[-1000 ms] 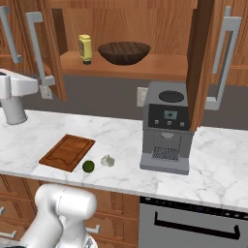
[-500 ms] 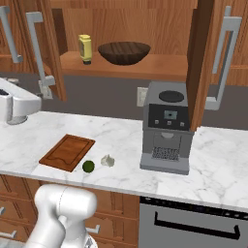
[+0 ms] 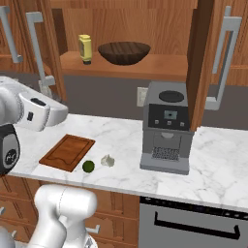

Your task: Open the cabinet. Place the bowl and condiment on the counter. Then place the lime and garlic on the cutting board.

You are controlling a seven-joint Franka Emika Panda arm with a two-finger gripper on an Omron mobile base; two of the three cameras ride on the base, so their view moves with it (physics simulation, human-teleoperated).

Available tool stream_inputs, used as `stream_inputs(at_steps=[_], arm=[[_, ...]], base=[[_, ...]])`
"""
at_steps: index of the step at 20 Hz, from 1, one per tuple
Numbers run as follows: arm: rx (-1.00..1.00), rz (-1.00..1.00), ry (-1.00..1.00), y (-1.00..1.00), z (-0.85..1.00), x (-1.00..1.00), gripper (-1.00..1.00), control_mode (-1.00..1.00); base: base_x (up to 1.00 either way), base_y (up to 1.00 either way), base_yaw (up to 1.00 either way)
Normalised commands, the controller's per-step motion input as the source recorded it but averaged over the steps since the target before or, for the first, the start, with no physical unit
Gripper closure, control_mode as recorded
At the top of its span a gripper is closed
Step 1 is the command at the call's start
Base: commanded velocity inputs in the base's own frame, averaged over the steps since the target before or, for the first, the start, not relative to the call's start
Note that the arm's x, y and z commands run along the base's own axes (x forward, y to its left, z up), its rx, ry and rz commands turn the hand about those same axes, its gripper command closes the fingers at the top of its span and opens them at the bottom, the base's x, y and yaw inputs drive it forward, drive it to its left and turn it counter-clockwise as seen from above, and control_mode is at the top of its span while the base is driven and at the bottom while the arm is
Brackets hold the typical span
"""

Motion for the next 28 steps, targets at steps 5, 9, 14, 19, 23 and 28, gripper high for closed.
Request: stream_inputs(at_steps=[5,9,14,19,23,28], arm=[[0.18,0.30,0.00,-0.41,0.00,0.07,-1.00,-1.00],[0.15,0.27,0.00,-0.24,0.00,0.15,-1.00,-1.00],[0.07,0.21,0.00,-0.01,-0.12,0.25,-1.00,-1.00],[0.07,0.17,0.00,0.00,-0.06,0.32,-1.00,-1.00],[0.11,0.13,0.00,0.00,-0.01,0.46,-1.00,-1.00],[0.08,0.05,0.01,0.00,0.00,0.56,-1.00,-1.00]], base=[[0.00,0.00,0.00],[0.00,0.00,0.00],[0.00,0.00,0.00],[0.00,0.00,0.00],[0.00,0.00,0.00],[0.00,0.00,0.00]])
